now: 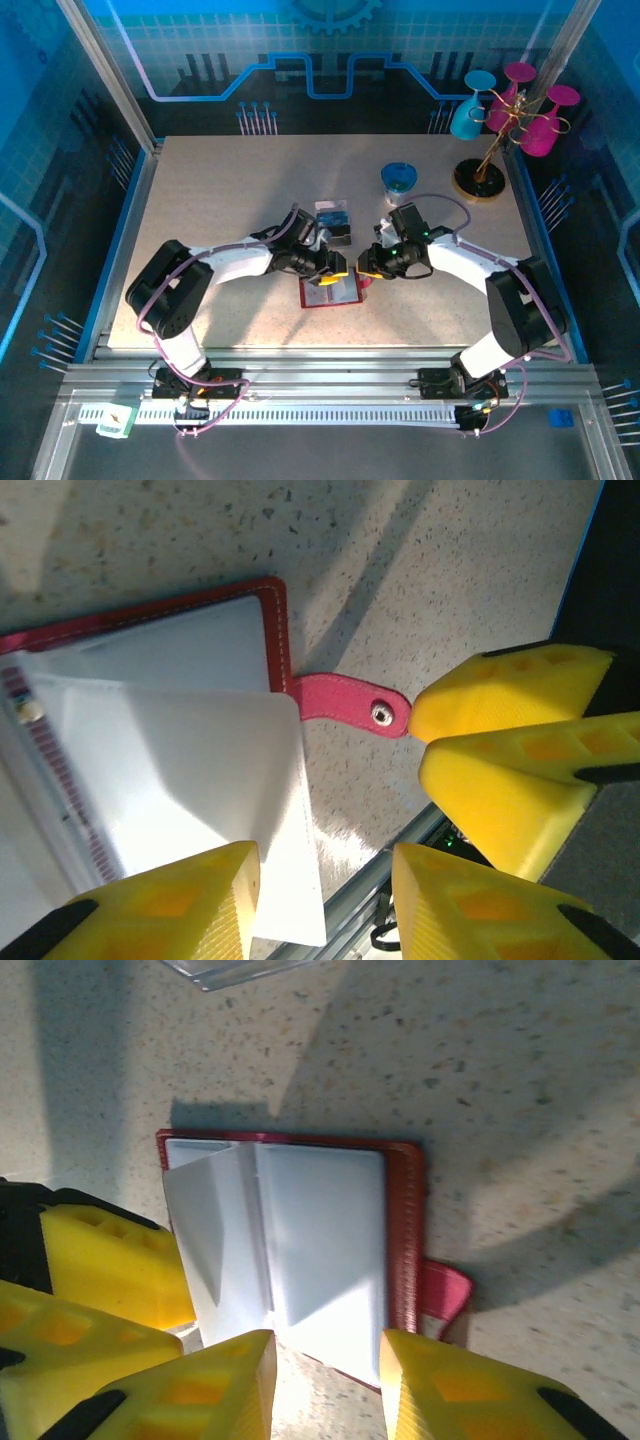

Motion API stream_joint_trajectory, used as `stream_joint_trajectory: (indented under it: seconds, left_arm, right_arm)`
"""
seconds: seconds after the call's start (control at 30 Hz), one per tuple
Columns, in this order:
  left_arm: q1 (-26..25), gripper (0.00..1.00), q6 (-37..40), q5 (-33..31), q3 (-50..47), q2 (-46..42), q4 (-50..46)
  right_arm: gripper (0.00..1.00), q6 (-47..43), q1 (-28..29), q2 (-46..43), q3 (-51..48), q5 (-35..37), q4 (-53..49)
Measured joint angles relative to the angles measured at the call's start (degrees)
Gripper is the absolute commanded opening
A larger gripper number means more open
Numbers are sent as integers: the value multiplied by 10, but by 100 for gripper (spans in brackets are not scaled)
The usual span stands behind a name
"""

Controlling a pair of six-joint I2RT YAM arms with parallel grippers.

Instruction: Take the credit cards out of the card holder

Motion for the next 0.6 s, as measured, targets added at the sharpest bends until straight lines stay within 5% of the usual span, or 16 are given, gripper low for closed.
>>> stream_joint_trajectory:
  seconds: [0.6]
  left_arm:
    - [-22, 49, -28, 0, 28, 71, 21]
  right_arm:
    - [32, -27, -17, 19, 0, 13, -27]
